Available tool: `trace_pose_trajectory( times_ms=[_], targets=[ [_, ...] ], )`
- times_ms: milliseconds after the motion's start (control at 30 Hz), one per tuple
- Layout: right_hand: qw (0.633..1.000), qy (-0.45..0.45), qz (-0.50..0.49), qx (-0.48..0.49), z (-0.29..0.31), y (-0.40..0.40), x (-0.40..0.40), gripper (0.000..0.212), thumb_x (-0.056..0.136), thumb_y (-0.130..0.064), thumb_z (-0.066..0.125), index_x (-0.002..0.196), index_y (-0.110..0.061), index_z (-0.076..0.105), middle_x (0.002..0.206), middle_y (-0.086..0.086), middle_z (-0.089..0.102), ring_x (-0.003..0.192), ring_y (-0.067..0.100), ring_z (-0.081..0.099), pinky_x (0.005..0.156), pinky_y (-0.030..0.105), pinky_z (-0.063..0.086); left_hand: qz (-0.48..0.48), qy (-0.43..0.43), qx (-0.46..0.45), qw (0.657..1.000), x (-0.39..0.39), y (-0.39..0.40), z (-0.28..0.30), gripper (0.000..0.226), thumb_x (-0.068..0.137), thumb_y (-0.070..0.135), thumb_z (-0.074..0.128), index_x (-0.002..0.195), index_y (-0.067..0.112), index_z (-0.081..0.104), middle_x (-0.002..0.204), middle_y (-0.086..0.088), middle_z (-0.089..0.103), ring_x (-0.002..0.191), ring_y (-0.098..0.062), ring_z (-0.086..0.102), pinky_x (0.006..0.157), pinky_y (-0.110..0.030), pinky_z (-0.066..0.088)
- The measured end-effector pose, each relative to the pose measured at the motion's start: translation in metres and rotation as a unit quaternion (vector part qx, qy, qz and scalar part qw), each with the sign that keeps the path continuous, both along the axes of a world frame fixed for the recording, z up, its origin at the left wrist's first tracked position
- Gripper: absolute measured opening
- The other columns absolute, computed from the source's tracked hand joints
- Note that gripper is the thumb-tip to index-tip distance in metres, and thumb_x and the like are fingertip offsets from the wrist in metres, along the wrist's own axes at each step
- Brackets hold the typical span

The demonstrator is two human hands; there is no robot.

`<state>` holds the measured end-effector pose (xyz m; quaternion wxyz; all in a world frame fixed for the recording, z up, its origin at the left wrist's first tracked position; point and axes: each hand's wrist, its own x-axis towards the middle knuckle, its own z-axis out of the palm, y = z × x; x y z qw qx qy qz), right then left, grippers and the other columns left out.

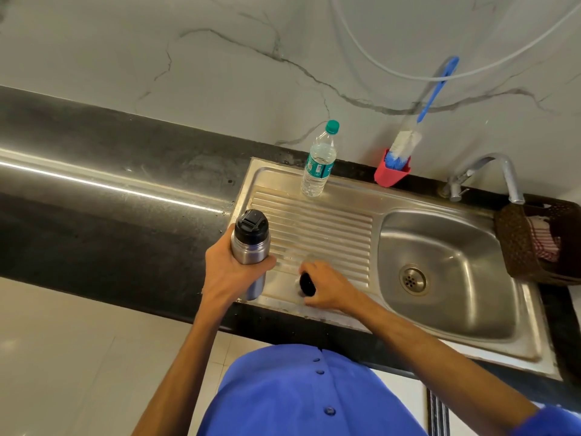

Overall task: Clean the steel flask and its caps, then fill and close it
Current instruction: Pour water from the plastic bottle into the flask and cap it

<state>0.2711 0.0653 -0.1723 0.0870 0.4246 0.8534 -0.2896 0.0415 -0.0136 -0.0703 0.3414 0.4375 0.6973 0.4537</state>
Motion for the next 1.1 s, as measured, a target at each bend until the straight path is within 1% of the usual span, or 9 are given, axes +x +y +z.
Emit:
trace_pose_trajectory(
  times_ms=[133,200,300,367,467,533,667,900,1100],
  targets=[
    [0.979,0.106,-0.148,-0.089,0.048,0.033,-0.003,0.062,0.074,-0.034,0.090,0.113,-0.019,0.043,0.104,0.001,0.057,0.084,0.016,0.063,0.065,0.028,0.055,-0.013,0.001,-0.005,1.000,0.005,0.002,-0.002,0.064,0.064,0.012,0.099,0.105,0.041,0.060,0.091,0.022,0.073,0.092,0.012,0.069,0.076,-0.002,0.050],
    [0.952,0.190,-0.204,-0.127,0.080,0.051,-0.002,0.062,0.079,-0.033,0.089,0.121,-0.020,0.046,0.112,0.004,0.059,0.093,0.018,0.065,0.073,0.027,0.057,-0.032,0.004,-0.006,0.999,0.008,0.003,-0.003,0.063,0.064,0.013,0.099,0.105,0.042,0.061,0.094,0.030,0.074,0.092,0.007,0.070,0.077,-0.004,0.051],
    [0.859,0.379,-0.265,-0.219,0.132,0.062,-0.002,0.057,0.089,-0.031,0.080,0.135,-0.033,0.047,0.126,0.011,0.059,0.111,0.032,0.068,0.094,0.045,0.061,-0.054,0.001,-0.007,0.999,0.015,0.006,-0.004,0.061,0.064,0.015,0.099,0.108,0.037,0.064,0.094,0.024,0.075,0.093,0.006,0.071,0.078,-0.006,0.052],
    [0.835,0.434,-0.251,-0.227,0.164,0.057,-0.005,0.052,0.092,-0.032,0.076,0.137,-0.039,0.050,0.130,0.013,0.058,0.115,0.034,0.067,0.098,0.053,0.059,-0.067,0.005,-0.001,0.998,0.022,0.009,-0.004,0.059,0.064,0.013,0.099,0.109,0.032,0.065,0.096,0.019,0.075,0.092,0.006,0.071,0.077,-0.005,0.051],
    [0.873,0.426,-0.185,-0.149,0.197,0.042,-0.013,0.046,0.088,-0.040,0.077,0.130,-0.033,0.059,0.132,0.002,0.059,0.115,0.028,0.067,0.095,0.049,0.061,-0.084,0.013,0.012,0.996,0.031,0.015,-0.002,0.058,0.063,0.010,0.099,0.107,0.030,0.067,0.090,0.015,0.076,0.088,0.000,0.072,0.074,-0.007,0.052],
    [0.899,0.411,-0.118,-0.089,0.206,0.031,-0.018,0.046,0.087,-0.035,0.081,0.128,-0.027,0.059,0.130,-0.005,0.059,0.114,0.021,0.066,0.093,0.043,0.061,-0.093,0.011,0.016,0.995,0.037,0.018,0.001,0.057,0.063,0.010,0.099,0.105,0.033,0.067,0.094,0.020,0.076,0.085,-0.002,0.073,0.073,-0.010,0.054],
    [0.951,0.298,0.036,0.080,0.203,0.021,-0.021,0.052,0.086,-0.031,0.084,0.129,-0.018,0.058,0.125,-0.003,0.058,0.109,0.010,0.058,0.092,0.017,0.049,-0.105,0.014,0.026,0.994,0.044,0.021,0.005,0.054,0.066,0.012,0.098,0.105,0.034,0.067,0.093,0.024,0.075,0.088,-0.002,0.073,0.074,-0.013,0.055],
    [0.976,0.161,0.124,0.078,0.205,0.028,-0.019,0.060,0.092,-0.040,0.076,0.142,-0.021,0.050,0.135,0.002,0.052,0.113,0.016,0.054,0.095,0.022,0.048,-0.109,0.030,0.057,0.992,0.051,0.023,0.007,0.058,0.067,0.016,0.099,0.113,0.025,0.066,0.095,0.015,0.074,0.091,-0.003,0.071,0.076,-0.012,0.053],
    [0.981,0.099,0.153,0.069,0.208,0.030,-0.023,0.055,0.089,-0.046,0.075,0.133,-0.028,0.049,0.119,-0.001,0.054,0.098,0.015,0.054,0.081,0.022,0.048,-0.108,0.043,0.039,0.992,0.055,0.021,0.002,0.055,0.066,0.024,0.098,0.108,0.031,0.064,0.088,0.015,0.073,0.083,-0.006,0.071,0.069,-0.018,0.055]
  ],
)
